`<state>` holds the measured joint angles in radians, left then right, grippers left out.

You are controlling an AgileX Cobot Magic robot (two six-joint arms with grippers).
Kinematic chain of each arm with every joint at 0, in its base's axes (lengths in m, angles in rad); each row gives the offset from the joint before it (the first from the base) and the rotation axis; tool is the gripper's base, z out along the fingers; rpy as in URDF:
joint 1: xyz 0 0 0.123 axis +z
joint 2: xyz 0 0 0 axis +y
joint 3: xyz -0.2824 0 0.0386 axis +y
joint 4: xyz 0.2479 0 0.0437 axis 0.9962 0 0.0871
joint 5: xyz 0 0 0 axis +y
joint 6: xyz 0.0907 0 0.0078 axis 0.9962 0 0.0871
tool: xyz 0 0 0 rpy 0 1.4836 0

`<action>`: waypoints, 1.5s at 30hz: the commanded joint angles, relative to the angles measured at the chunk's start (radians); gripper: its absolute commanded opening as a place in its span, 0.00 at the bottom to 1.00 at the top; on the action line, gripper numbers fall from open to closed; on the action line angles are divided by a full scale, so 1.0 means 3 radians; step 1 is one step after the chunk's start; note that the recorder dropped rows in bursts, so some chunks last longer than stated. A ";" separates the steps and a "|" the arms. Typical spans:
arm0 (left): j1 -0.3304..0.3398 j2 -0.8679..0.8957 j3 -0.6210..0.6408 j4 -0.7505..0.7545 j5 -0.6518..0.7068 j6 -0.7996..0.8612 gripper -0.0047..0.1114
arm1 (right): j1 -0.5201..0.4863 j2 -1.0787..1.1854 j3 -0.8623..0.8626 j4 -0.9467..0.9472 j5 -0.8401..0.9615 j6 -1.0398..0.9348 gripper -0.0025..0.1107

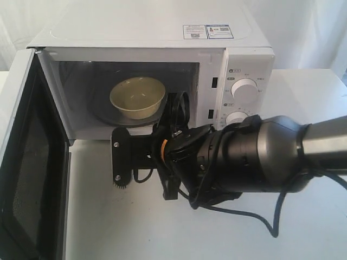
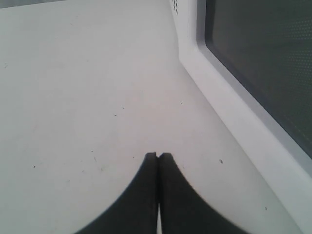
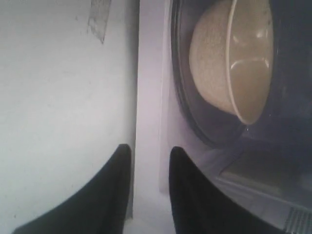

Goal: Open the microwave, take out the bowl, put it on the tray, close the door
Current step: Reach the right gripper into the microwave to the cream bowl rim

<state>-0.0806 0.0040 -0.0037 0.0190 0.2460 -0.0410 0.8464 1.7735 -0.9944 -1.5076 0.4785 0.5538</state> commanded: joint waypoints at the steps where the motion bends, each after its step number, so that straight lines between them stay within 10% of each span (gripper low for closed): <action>1: 0.0002 -0.0013 0.0012 -0.0012 0.0002 -0.0015 0.04 | -0.0019 0.0106 -0.0159 -0.0317 -0.0213 -0.0031 0.29; 6: 0.0002 -0.0013 0.0012 -0.0012 0.0002 -0.0015 0.04 | -0.0104 0.0326 -0.0352 -0.0517 -0.0237 -0.0005 0.43; 45: 0.0002 -0.0013 0.0012 -0.0012 0.0002 -0.0015 0.04 | -0.0476 0.1126 -0.1399 -0.0448 -0.0406 0.0324 0.43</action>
<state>-0.0806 0.0040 -0.0037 0.0190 0.2460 -0.0410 0.7155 2.1004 -1.3979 -1.6383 0.3530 0.6381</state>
